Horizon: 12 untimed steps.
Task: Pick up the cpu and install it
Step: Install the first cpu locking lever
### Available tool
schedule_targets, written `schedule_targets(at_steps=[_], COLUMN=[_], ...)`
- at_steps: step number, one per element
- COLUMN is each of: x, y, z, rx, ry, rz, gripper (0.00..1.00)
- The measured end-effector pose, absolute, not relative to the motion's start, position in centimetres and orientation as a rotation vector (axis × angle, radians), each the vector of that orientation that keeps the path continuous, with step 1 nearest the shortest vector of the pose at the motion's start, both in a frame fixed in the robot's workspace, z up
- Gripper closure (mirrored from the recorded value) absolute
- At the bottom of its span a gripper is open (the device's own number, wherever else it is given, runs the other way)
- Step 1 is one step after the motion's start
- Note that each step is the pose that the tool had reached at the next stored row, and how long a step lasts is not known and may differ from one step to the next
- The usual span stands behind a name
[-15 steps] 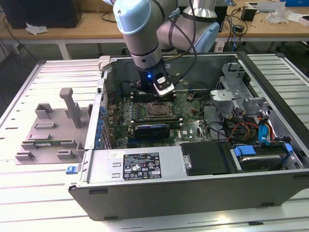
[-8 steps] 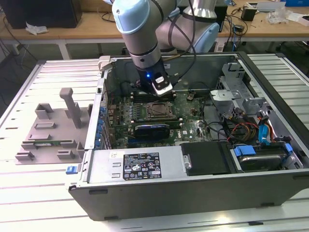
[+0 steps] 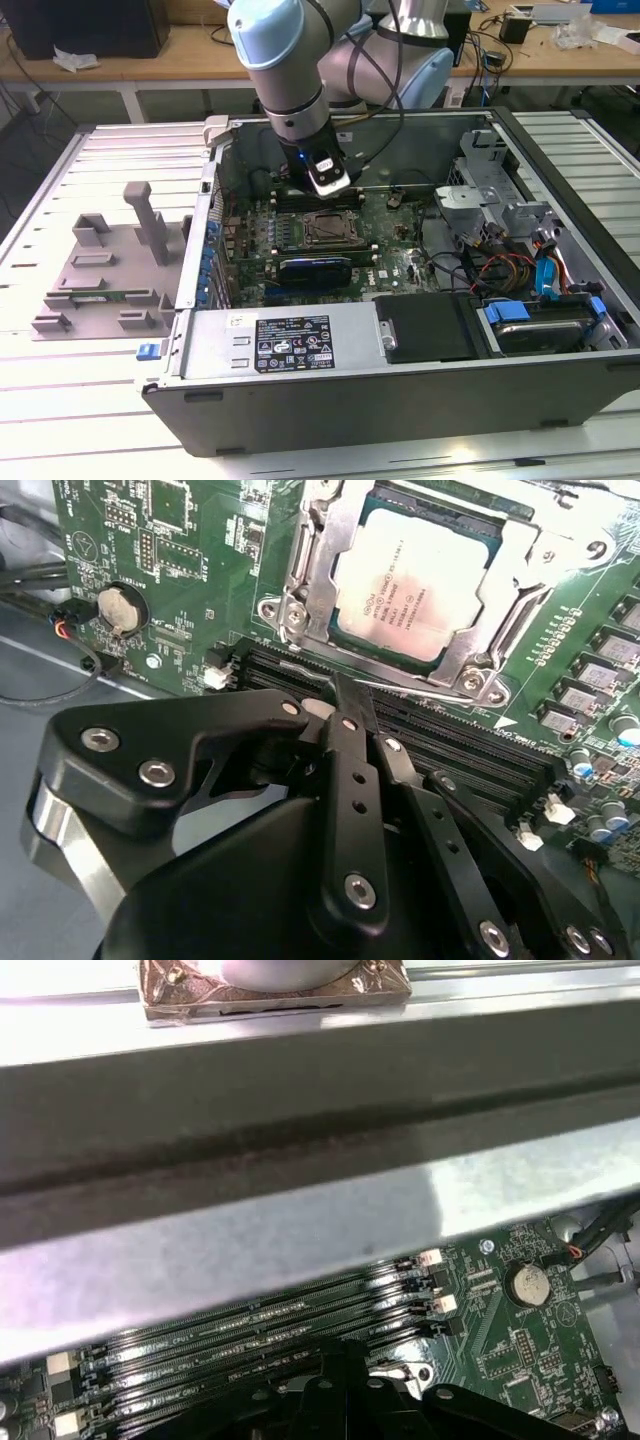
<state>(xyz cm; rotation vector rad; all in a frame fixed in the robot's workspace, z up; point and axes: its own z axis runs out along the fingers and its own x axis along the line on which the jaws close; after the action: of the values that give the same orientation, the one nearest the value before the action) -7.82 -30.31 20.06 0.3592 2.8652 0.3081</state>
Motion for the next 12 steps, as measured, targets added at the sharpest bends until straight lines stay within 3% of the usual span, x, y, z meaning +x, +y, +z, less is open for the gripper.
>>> schedule_targets(at_steps=[12], x=[-7.82], y=[-30.31], z=[19.56], rx=[0.535], ry=[2.827], rz=[0.285], gripper=[0.89])
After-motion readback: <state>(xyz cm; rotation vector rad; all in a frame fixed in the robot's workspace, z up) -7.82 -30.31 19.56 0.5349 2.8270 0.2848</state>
